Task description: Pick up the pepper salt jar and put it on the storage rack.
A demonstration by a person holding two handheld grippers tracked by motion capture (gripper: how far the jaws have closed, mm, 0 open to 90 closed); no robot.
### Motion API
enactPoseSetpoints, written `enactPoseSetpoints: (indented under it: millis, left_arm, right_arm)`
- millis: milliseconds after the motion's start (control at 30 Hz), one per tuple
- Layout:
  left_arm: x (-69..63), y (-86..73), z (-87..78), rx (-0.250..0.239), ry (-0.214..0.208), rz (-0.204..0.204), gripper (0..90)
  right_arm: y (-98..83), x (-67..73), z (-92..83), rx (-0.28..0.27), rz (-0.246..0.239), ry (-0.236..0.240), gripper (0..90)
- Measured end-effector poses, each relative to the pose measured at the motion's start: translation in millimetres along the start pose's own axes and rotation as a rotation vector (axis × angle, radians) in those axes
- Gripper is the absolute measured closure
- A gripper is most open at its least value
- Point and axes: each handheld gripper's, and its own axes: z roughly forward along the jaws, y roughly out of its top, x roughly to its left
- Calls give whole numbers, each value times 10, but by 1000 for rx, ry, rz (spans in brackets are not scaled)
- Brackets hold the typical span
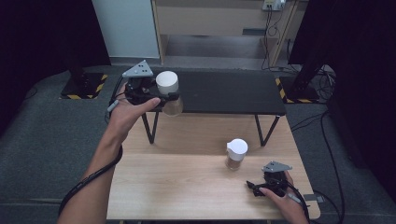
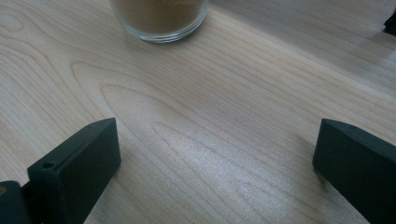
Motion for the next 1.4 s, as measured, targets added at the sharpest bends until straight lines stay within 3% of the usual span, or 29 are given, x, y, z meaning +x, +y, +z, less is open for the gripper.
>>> enactPoseSetpoints:
  millis: [400, 633, 733, 1233, 1400]
  left_arm:
    - [182, 27, 188, -4, 48, -37, 343]
    - [257, 20, 300, 20, 65, -55, 343]
    - [304, -19, 318, 4, 57, -76, 343]
    - [295, 46, 358, 25, 61, -79, 328]
    - [290, 81, 338, 46, 74, -75, 213]
  right_arm:
    - [-2, -2, 0, -1, 1, 1, 17]
    - [-3, -11, -2, -1, -2, 5, 16]
    - [-4, -13, -3, -1, -3, 6, 17]
    - [-5, -15, -2, -1, -5, 6, 16]
    - [-5, -18, -3, -1, -6, 7, 16]
